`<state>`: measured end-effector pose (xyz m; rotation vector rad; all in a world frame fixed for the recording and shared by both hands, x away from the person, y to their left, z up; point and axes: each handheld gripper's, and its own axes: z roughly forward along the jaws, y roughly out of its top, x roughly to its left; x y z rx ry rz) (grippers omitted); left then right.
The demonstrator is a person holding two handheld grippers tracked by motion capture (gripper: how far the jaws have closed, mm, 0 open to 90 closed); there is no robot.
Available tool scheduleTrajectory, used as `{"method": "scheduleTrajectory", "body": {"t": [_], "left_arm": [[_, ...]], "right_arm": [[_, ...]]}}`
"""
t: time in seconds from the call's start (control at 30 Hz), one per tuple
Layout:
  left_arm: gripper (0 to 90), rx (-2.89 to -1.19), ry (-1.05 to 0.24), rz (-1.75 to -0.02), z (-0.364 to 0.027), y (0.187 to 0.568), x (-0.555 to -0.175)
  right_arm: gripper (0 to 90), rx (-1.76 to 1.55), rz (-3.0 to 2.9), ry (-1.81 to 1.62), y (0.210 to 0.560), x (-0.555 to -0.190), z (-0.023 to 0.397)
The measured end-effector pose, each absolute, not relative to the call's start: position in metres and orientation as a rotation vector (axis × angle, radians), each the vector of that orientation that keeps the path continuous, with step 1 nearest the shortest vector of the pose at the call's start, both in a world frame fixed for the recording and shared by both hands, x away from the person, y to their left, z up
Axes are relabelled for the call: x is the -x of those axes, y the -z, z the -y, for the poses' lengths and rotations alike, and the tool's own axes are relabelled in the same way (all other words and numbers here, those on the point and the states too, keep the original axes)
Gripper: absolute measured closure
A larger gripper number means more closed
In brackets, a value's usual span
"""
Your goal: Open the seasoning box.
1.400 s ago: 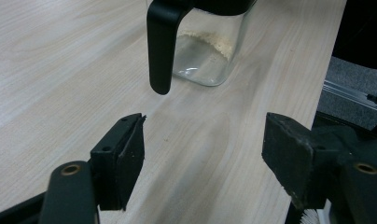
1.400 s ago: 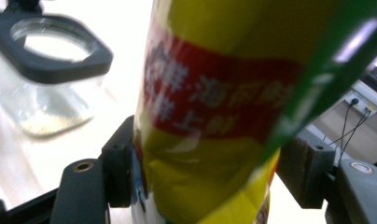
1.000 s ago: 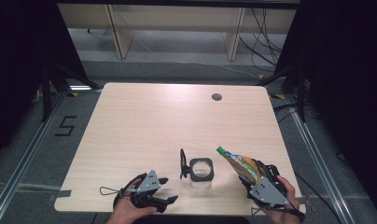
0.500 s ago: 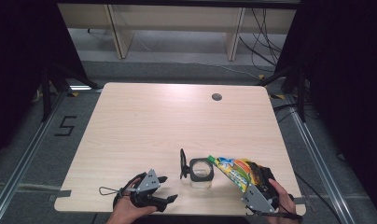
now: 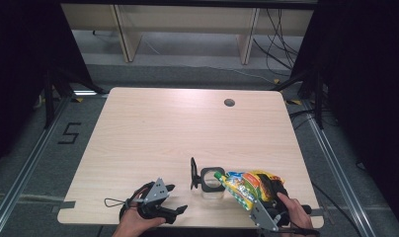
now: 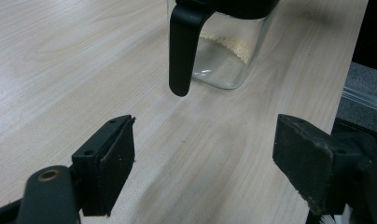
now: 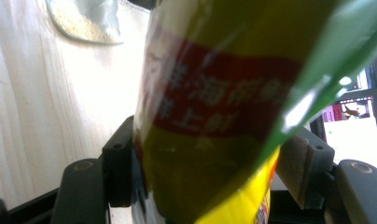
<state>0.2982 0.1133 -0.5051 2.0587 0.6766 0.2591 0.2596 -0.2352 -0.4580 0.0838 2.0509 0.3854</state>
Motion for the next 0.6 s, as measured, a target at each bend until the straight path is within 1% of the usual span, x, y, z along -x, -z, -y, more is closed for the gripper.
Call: {"method": "scheduleTrajectory", "body": {"t": [0.27, 0.3, 0.37, 0.43, 0.47, 0.5, 0.53, 0.57, 0.6], "left_arm": [[20.9, -2.047, -0.26, -0.658, -0.1137, 0.5054, -0.2999], [20.9, -2.048, -0.259, -0.658, -0.1137, 0.5055, -0.2999], [21.1, -2.049, -0.259, -0.66, -0.1134, 0.5052, -0.3], [21.1, -2.052, -0.261, -0.658, -0.1134, 0.505, -0.2998], [21.2, -2.05, -0.262, -0.658, -0.1133, 0.5051, -0.2996], [21.2, -2.044, -0.262, -0.658, -0.1132, 0.5054, -0.2997], [21.1, -2.04, -0.256, -0.667, -0.1131, 0.5053, -0.2999], [21.2, -2.065, -0.267, -0.662, -0.1147, 0.5047, -0.3006], [21.1, -2.049, -0.258, -0.683, -0.1138, 0.5054, -0.2995]], "right_arm": [[34.0, -0.009, -2.032, -0.316, 0.4544, -0.2608, 0.2356], [34.0, -0.055, -2.033, -0.309, 0.4565, -0.2577, 0.2352], [34.0, 0.029, -2.015, -0.257, 0.4526, -0.2596, 0.2344], [34.0, -0.02, -2.02, -0.262, 0.4551, -0.2575, 0.2338], [34.0, 0.058, -2.011, -0.22, 0.4515, -0.2592, 0.2333], [34.0, 0.058, -2.011, -0.22, 0.4515, -0.2592, 0.2333], [34.0, 0.033, -2.011, -0.248, 0.4554, -0.2593, 0.2341], [34.0, 0.017, -2.019, -0.196, 0.4548, -0.2565, 0.2319], [34.1, 0.047, -2.011, -0.18, 0.4539, -0.2572, 0.2314]]}}
